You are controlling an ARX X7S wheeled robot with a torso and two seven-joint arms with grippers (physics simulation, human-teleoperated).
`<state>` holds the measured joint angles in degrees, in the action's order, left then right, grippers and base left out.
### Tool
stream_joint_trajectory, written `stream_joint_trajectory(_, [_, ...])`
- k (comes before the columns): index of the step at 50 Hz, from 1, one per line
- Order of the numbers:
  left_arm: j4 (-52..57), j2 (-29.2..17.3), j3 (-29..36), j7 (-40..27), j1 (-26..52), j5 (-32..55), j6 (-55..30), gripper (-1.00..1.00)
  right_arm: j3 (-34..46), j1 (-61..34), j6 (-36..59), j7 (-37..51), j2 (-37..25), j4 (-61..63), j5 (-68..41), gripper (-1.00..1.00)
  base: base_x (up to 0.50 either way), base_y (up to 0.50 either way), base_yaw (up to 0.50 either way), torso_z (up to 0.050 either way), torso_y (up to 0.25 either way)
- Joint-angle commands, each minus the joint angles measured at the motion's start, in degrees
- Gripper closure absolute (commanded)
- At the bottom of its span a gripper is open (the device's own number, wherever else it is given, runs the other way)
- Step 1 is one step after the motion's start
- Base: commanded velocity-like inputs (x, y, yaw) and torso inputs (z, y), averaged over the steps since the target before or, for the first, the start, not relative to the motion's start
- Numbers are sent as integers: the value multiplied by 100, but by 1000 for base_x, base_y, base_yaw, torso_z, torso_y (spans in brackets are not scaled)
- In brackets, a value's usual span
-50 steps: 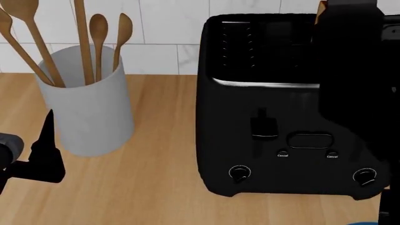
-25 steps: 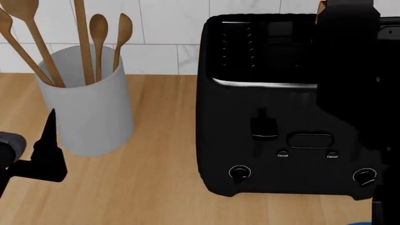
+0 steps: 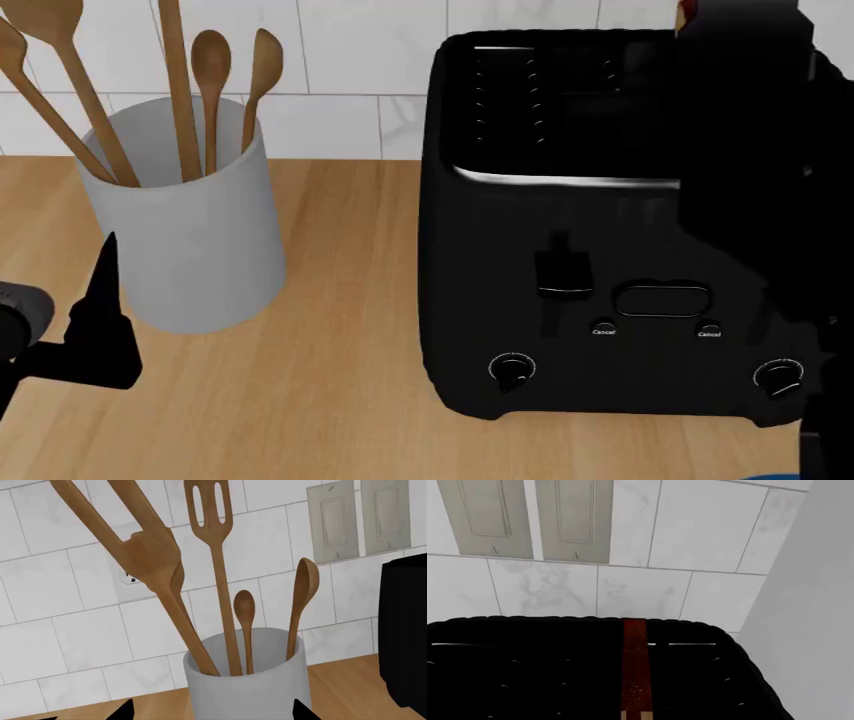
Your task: Place the toasted item on a plate.
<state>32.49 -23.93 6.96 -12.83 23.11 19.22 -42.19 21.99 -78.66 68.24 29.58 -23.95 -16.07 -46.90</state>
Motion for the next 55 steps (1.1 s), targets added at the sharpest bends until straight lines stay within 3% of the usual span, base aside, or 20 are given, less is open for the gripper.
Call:
stream_joint_trajectory(1, [36,-22,-15,-14,-31,22,6,-100,0,-116,81,-9,-27,102,-8,100,0,0,0,0,0])
stream_joint_trajectory(37, [3,-27,15,-42,-44,68,87,-100,-208,-1044,402,53,-106,518,-279,100,0,0,0,0,0])
stream_joint_trajectory(55, [83,-62,-20,-67,-130,125,82,-100,-1240,-1249,2050,1246,-102,1935,-1634,100,0,0,0,0,0])
